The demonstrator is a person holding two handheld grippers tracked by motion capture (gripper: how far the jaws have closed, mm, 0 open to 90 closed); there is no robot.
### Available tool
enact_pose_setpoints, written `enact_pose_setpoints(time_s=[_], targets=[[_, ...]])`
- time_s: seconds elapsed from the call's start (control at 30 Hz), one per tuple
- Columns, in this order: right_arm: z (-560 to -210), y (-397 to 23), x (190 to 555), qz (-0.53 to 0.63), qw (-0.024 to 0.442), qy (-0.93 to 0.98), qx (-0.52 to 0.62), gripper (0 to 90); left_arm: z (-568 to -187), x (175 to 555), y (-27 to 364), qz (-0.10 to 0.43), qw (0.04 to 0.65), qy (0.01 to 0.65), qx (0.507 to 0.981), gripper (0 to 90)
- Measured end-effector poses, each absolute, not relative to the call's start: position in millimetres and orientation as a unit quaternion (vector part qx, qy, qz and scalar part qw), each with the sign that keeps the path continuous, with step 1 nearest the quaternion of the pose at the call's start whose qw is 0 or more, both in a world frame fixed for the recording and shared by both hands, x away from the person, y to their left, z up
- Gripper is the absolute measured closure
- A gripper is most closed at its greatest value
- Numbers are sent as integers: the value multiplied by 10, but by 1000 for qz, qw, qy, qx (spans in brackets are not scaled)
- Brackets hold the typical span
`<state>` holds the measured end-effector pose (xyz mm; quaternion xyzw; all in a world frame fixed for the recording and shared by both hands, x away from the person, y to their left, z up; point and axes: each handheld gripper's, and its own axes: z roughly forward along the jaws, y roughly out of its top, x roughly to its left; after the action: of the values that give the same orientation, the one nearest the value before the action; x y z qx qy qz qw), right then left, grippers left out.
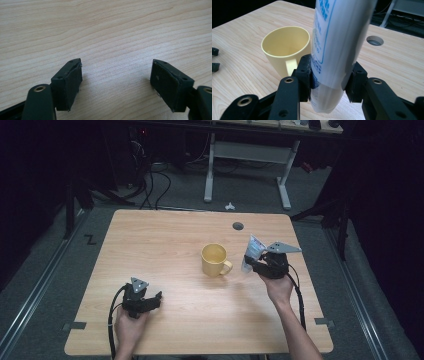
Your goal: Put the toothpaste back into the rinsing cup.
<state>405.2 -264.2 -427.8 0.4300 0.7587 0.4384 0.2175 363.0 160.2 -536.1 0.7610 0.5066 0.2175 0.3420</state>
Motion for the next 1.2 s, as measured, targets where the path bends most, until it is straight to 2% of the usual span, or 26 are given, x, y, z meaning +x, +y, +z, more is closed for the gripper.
enact_pose_setpoints(time_s=[1.2], targets=[[-3842, -2424, 4146, 458, 215, 769, 391, 631, -5361, 3626, 1608, 216, 343, 507, 761, 256]])
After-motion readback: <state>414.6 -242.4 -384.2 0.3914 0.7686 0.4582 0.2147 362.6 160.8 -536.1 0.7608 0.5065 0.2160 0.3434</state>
